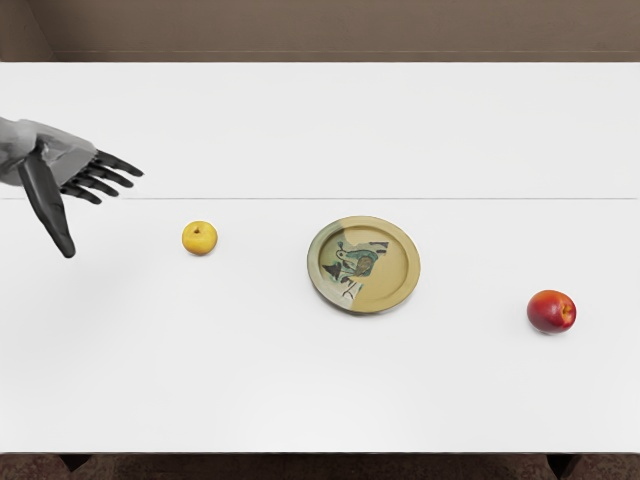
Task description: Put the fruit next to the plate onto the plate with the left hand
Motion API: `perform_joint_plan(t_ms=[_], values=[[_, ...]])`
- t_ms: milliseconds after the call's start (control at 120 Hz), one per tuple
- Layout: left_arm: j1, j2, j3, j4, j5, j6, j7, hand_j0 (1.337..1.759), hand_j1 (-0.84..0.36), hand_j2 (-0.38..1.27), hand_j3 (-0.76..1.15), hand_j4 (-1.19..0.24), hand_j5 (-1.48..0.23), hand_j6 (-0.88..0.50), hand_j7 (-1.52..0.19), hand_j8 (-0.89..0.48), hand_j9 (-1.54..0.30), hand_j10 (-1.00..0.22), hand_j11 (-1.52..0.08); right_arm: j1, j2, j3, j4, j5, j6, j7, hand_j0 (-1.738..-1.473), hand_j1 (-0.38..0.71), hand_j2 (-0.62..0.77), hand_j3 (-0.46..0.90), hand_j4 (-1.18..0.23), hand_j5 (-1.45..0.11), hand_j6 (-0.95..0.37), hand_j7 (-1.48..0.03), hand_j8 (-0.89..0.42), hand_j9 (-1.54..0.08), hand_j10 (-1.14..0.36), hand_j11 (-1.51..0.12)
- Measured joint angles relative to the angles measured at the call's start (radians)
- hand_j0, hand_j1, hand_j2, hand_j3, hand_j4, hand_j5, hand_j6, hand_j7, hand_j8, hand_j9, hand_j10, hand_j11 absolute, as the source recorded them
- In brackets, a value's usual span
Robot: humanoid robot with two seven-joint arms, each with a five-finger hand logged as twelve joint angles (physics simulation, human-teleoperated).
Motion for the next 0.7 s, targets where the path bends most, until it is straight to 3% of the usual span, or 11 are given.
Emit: perform_joint_plan(t_ms=[300,375,483,558,633,700], values=[[0.032,-0.025,-0.011,0.059,0.013,-0.005,0.0,1.658,0.34,0.0,0.0,-0.01,-0.01,-0.01,-0.01,-0.01,-0.01,-0.01,-0.01,-0.003,0.0,0.02,-0.004,0.021,-0.006,0.001,-1.658,-0.34,0.0,0.0,-0.01,-0.01,-0.01,-0.01,-0.01,-0.01,-0.01,-0.01],[0.077,-0.151,-0.046,0.108,0.055,-0.005,0.008,1.658,0.34,0.0,0.0,-0.01,-0.01,-0.01,-0.01,-0.01,-0.01,-0.01,-0.01,-0.004,0.0,0.021,-0.004,0.022,-0.006,0.001,-1.658,-0.34,0.0,0.0,-0.01,-0.01,-0.01,-0.01,-0.01,-0.01,-0.01,-0.01],[0.088,-0.319,-0.098,0.206,0.087,-0.005,0.083,1.658,0.34,0.0,0.0,-0.01,-0.01,-0.01,-0.01,-0.01,-0.01,-0.01,-0.01,-0.004,0.0,0.021,-0.004,0.022,-0.006,0.001,-1.658,-0.34,0.0,0.0,-0.01,-0.01,-0.01,-0.01,-0.01,-0.01,-0.01,-0.01],[0.076,-0.452,-0.084,0.244,0.086,0.016,0.112,1.658,0.34,0.0,0.0,-0.01,-0.01,-0.01,-0.01,-0.01,-0.01,-0.01,-0.01,-0.004,0.0,0.021,-0.004,0.023,-0.006,0.001,-1.658,-0.34,0.0,0.0,-0.01,-0.01,-0.01,-0.01,-0.01,-0.01,-0.01,-0.01],[0.013,-0.517,-0.02,0.251,0.084,0.091,0.125,1.658,0.34,0.0,0.0,-0.01,-0.01,-0.01,-0.01,-0.01,-0.01,0.0,-0.01,-0.004,0.0,0.021,-0.004,0.023,-0.006,0.001,-1.658,-0.34,0.0,0.0,-0.01,-0.01,-0.01,-0.01,-0.01,-0.01,-0.01,-0.01],[0.008,-0.554,0.013,0.192,0.084,0.278,0.127,1.658,0.34,0.0,0.0,0.0,-0.01,-0.01,-0.01,0.0,-0.01,0.0,-0.01,-0.004,0.0,0.021,-0.004,0.023,-0.006,0.001,-1.658,-0.34,0.0,0.0,-0.01,-0.01,-0.01,-0.01,-0.01,-0.01,-0.01,-0.01]])
